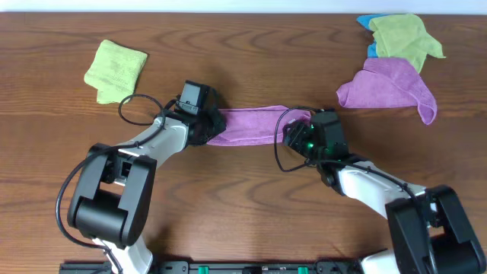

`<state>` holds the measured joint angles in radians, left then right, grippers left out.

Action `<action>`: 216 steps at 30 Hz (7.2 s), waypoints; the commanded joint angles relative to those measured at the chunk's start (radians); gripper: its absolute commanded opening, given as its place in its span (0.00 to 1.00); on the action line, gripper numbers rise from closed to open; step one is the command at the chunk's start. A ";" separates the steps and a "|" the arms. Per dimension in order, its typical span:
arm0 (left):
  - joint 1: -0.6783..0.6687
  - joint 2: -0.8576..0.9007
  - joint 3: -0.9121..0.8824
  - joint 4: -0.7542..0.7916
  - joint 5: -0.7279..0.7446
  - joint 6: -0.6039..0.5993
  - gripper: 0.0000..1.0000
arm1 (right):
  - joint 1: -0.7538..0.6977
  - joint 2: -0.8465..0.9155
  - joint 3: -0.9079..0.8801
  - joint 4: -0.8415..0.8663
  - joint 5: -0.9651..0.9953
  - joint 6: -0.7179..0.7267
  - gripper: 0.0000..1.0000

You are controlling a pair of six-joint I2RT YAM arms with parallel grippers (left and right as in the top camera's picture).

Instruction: Fold the cloth

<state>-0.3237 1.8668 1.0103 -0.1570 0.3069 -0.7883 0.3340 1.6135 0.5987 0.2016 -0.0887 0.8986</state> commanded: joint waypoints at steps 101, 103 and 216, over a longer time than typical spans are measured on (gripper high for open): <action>0.118 -0.139 0.055 -0.141 0.019 0.165 0.06 | 0.257 0.042 0.210 0.050 -0.069 -0.587 0.01; 0.128 -0.151 0.055 -0.154 0.019 0.169 0.06 | 0.260 0.055 0.218 0.048 -0.073 -0.590 0.01; 0.405 -0.397 0.055 -0.415 -0.003 0.347 0.54 | 0.531 0.380 0.581 -0.183 -0.253 -0.811 0.54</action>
<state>0.0708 1.4899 1.0424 -0.5694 0.3069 -0.4625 0.8581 1.9907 1.1622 0.0231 -0.3092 0.0975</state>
